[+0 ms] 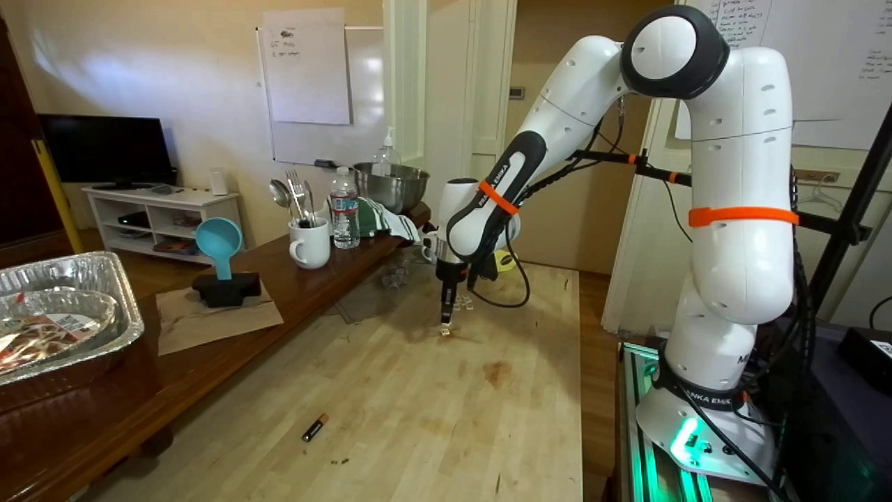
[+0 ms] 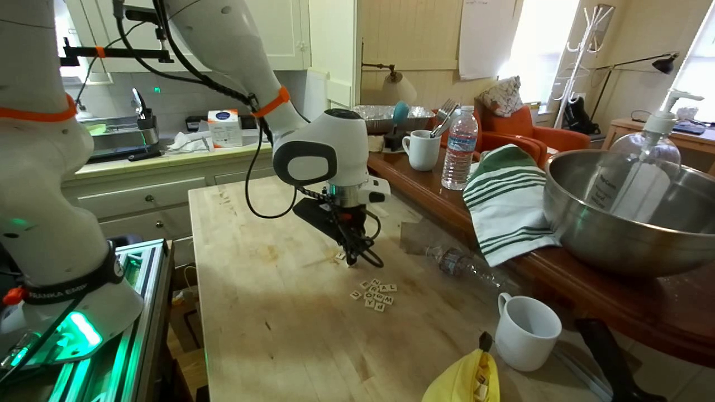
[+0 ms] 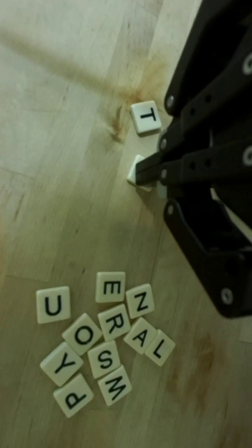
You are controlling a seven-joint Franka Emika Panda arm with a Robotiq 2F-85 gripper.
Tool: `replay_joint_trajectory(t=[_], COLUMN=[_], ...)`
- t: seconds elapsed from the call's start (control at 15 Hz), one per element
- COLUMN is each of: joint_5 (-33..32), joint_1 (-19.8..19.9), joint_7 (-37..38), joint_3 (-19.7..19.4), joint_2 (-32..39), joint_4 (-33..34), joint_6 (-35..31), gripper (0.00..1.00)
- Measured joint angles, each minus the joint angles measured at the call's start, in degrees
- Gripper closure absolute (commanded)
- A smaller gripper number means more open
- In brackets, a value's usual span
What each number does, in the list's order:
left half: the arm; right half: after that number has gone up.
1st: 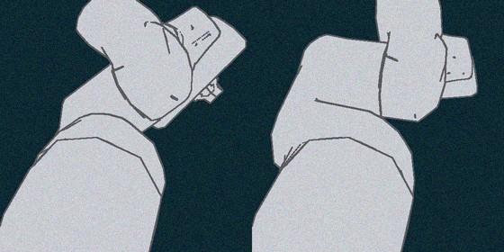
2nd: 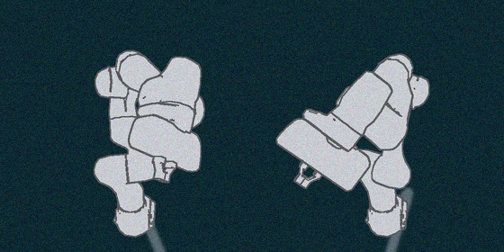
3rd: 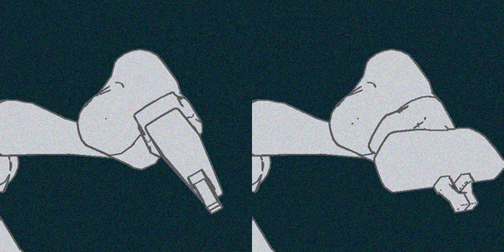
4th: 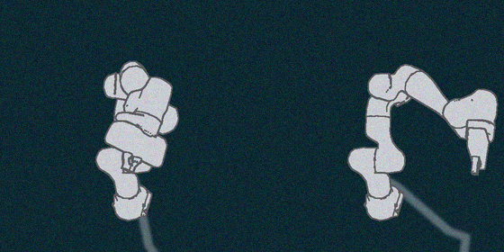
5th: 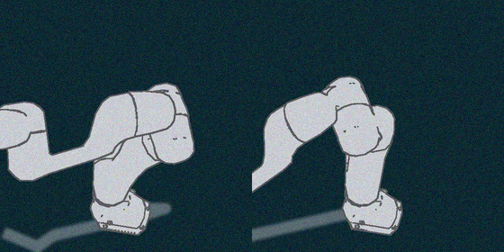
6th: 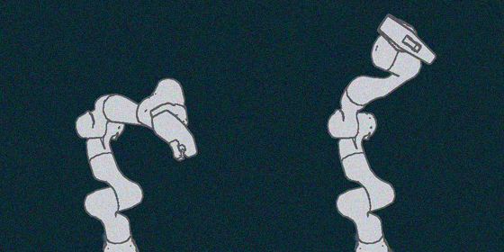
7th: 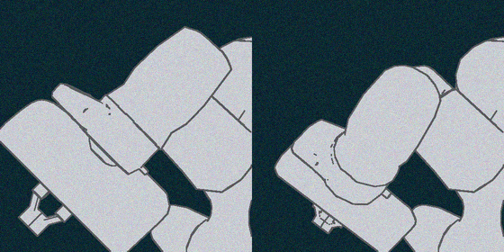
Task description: Use the tiles to create the word 'The'.
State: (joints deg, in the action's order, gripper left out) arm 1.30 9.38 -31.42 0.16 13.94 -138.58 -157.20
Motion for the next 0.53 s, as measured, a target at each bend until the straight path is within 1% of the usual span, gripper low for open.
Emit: replay_joint_trajectory(t=[0.33,0.53], joint_5=[0.05,0.40], joint_1=[0.22,0.80], joint_7=[-1.83,-5.40], joint_3=[0.92,2.12], joint_2=[-0.01,-0.02], joint_4=[-0.03,-0.07], joint_6=[0.00,0.00], gripper=[1.00,1.00])
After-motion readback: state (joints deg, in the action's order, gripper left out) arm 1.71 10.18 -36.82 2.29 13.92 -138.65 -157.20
